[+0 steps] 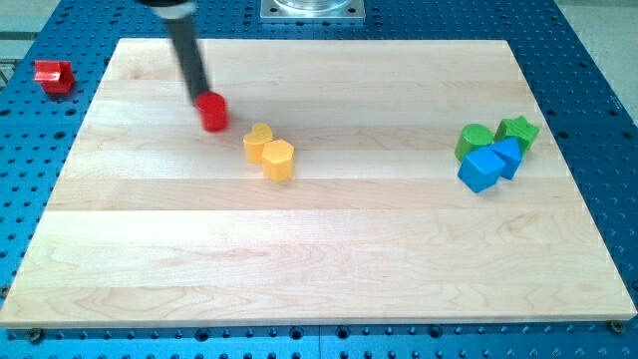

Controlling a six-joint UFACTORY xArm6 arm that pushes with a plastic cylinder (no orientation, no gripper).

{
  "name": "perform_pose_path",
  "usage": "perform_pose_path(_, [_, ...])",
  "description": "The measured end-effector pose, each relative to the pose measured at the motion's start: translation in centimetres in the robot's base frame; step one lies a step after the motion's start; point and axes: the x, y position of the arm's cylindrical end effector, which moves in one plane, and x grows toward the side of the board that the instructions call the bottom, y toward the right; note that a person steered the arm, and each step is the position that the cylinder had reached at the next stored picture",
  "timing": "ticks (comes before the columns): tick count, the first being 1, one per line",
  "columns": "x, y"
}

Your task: Place the red circle above the yellow hexagon

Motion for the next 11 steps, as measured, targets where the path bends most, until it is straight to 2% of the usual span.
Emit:
perform_pose_path(1, [2.7,-3.0])
perform_pose_path(2, [3.5,-2.9])
perform_pose_path(3, [3.7,6.9])
perform_pose_path(4, [4.4,7.0])
perform_pose_path(5, [4.3,1.5])
perform_pose_path(7, [4.9,-4.4])
perform_pose_path(8, [5.2,2.1])
perform_pose_path(9, [5.7,2.7])
perform_pose_path(10, [7.3,-2.4])
perform_pose_path(11, [8.1,-4.8])
